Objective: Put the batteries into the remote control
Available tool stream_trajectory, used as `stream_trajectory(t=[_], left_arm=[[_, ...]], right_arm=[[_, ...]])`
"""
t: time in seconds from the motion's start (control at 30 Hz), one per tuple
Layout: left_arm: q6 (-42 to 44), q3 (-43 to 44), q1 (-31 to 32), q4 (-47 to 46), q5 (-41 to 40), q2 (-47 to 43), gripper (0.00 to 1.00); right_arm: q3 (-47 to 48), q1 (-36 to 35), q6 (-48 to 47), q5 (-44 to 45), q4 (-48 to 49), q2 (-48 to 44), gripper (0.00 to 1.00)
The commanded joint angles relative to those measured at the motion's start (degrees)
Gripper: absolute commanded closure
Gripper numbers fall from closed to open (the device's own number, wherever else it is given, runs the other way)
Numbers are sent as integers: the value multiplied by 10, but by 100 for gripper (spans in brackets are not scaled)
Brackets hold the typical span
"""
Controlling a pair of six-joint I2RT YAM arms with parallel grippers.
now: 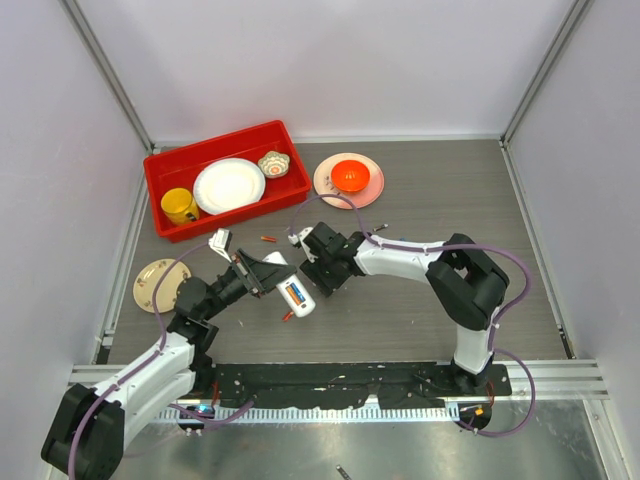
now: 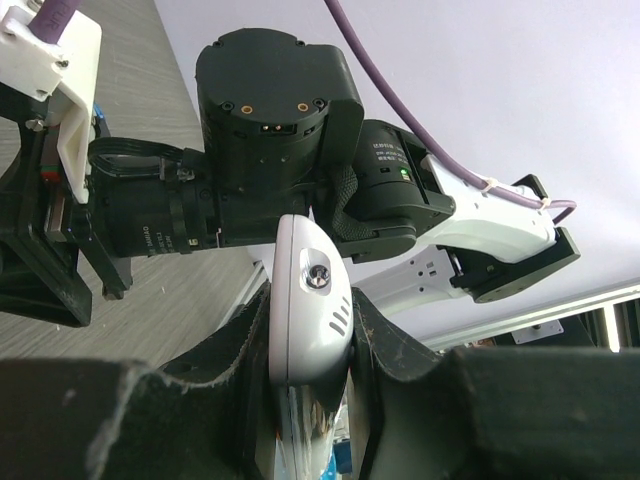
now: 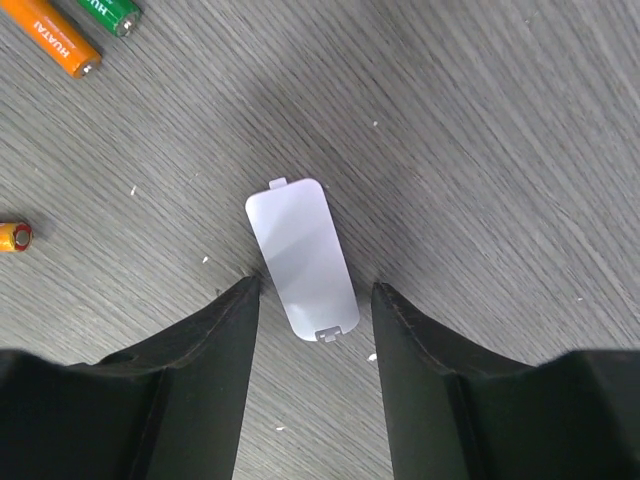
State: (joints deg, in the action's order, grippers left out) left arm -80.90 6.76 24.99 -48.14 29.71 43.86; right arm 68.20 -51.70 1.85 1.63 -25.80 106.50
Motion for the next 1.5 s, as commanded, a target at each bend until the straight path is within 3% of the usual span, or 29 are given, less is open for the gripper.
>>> stream_trajectory(t=[0.0, 0.57, 0.67, 0.83, 1.0, 1.27, 1.33, 1.47], left_arm=[[3, 0, -4, -28, 10, -8, 100], [5, -2, -4, -29, 11, -5, 100], [5, -3, -4, -27, 10, -7, 100], [7, -6, -3, -27, 8, -7, 100], [17, 2, -4, -23, 5, 6, 100], [21, 21, -4, -67, -20, 73, 100], [15, 26, -2, -99, -24, 105, 100], [-3, 37, 9, -151, -43, 164, 100]], right_arm=[[16, -3, -6, 1, -3, 11, 48], [20, -30, 32, -3, -20, 8, 59], [19, -30, 34, 2, -20, 10, 68], [3, -29, 47, 14, -4, -5, 74], [-27, -22, 95, 42, -11, -86, 80], [-46, -21, 184, 101, -129, -263, 93], [-33, -21, 199, 95, -162, -308, 99], [8, -23, 205, 48, -224, -336, 99]])
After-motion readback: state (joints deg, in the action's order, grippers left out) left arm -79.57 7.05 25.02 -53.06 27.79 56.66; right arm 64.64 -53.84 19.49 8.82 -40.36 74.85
